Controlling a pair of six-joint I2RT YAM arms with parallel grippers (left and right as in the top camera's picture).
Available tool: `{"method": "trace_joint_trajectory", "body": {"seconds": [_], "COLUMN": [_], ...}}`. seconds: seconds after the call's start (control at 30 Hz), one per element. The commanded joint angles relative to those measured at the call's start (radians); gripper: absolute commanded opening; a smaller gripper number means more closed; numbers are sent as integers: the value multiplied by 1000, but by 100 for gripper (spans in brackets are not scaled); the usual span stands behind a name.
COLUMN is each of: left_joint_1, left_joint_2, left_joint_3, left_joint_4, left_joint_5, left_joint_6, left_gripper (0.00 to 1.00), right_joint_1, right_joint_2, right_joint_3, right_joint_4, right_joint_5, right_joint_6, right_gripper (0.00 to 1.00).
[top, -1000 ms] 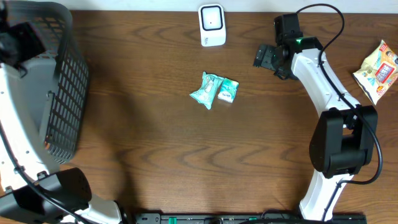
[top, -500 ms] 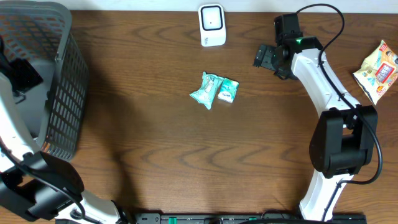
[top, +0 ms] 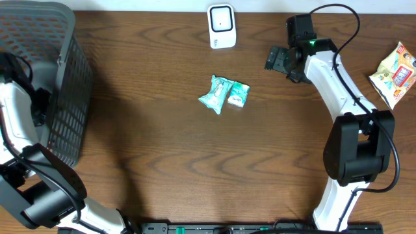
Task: Scan the item barcode
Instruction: 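Reach the left gripper into the basket and grasp the Kleenex pack, then carry the Kleenex pack to the scanner with the left gripper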
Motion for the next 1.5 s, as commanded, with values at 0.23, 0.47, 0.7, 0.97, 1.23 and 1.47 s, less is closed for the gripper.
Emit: {"method": "trace_joint_trajectory", "body": {"seconds": [0.23,0.47,0.7,0.97,1.23,1.47], "left_joint_1": [6,6,12,25,101,148], "left_joint_2": [6,6,6,6,6,10], "left_joint_3": [-164,-223,-251,-289,-300,-306], "left_joint_4": [129,196,205,208,238,245], "left_joint_5": [-115,-189,-193,-193,-77,-1], "left_joint_6": [-18,-13,6,40,67,71], "left_gripper": [72,73,73,73,72,62], "right_joint_1": [11,13,13,14,14,14], "right_joint_2": [8,8,8,8,8,8], "right_joint_3": [-6,-6,-6,-6,-6,-6], "right_joint_4": [-2,-2,-2,-2,-2,-2], "right_joint_5": [5,5,5,5,5,5], "right_joint_6": [-11,-11,-11,-11,-11,-11], "right_gripper": [99,99,99,99,99,99]}}
